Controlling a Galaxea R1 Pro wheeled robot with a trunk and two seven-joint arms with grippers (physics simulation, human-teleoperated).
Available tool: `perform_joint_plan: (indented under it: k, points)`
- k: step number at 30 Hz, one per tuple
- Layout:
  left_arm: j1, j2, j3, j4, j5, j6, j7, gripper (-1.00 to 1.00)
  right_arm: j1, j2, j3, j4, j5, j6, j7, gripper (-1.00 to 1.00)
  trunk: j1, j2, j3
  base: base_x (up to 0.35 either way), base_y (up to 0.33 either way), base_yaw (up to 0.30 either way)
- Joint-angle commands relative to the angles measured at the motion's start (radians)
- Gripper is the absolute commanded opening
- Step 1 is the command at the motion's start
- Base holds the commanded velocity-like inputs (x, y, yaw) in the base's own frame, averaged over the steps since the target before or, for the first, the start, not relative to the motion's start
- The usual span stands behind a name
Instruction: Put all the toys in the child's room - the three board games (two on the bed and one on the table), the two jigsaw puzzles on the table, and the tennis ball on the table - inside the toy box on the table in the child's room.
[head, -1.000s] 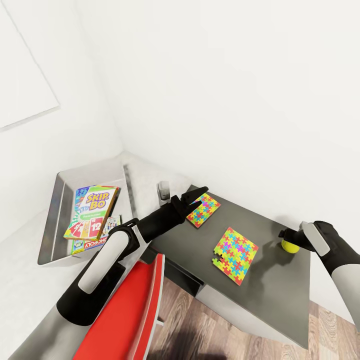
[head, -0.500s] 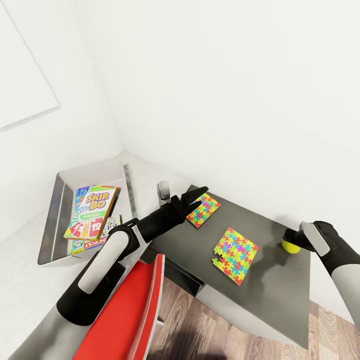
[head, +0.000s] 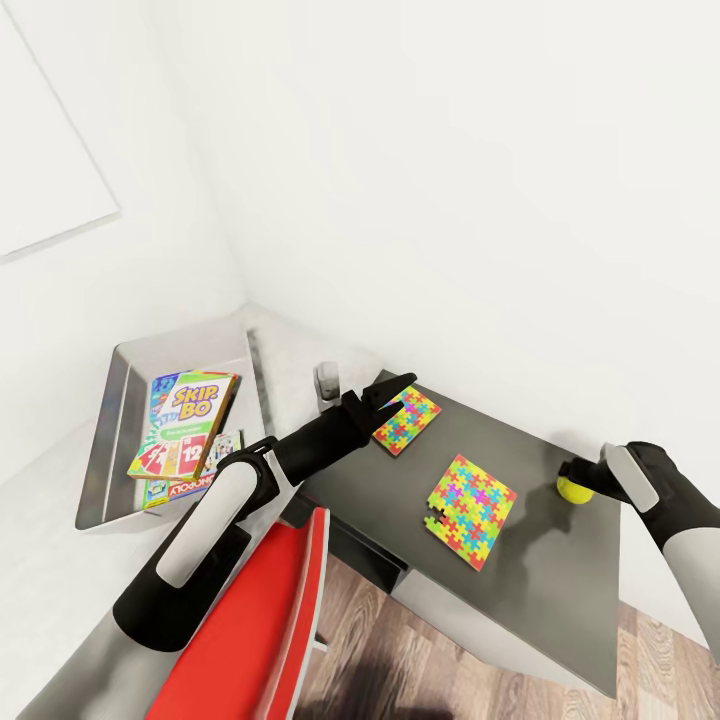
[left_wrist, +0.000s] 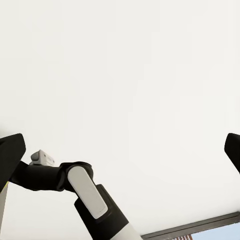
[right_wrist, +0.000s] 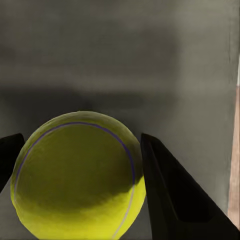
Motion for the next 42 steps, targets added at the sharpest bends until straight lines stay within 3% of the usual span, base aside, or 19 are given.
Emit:
perform_joint_plan:
  k: [1, 28, 34, 38, 42]
  points:
    - [-0.001, 0.000, -0.001, 0.000, 0.004, 0.002, -0.001, 1.00, 0.001, 0.000, 0.004, 0.000, -0.040, -0.003, -0.010, -1.00, 0.001, -0.001, -0.002, 0.000, 0.000, 0.000]
    - [-0.001, 0.000, -0.001, -0.003, 0.004, 0.002, -0.002, 1.00, 0.008, -0.002, 0.005, -0.015, -0.040, -0.001, -0.011, -1.00, 0.001, -0.001, -0.002, 0.000, 0.000, 0.000]
    - [0.001, 0.002, 0.001, -0.003, 0.005, 0.002, 0.006, 1.00, 0.031, -0.011, 0.000, -0.120, -0.044, 0.008, -0.010, -1.00, 0.001, -0.001, -0.002, 0.000, 0.000, 0.000]
    - [0.005, 0.002, 0.001, -0.003, 0.005, 0.002, 0.026, 1.00, 0.081, -0.015, -0.007, -0.219, -0.047, 0.043, -0.009, -1.00, 0.001, -0.001, -0.002, 0.000, 0.000, 0.000]
    - [0.008, 0.002, 0.002, -0.003, 0.005, 0.002, 0.053, 1.00, 0.150, -0.018, -0.018, -0.384, -0.049, 0.116, -0.008, -1.00, 0.001, -0.001, -0.002, 0.000, 0.000, 0.000]
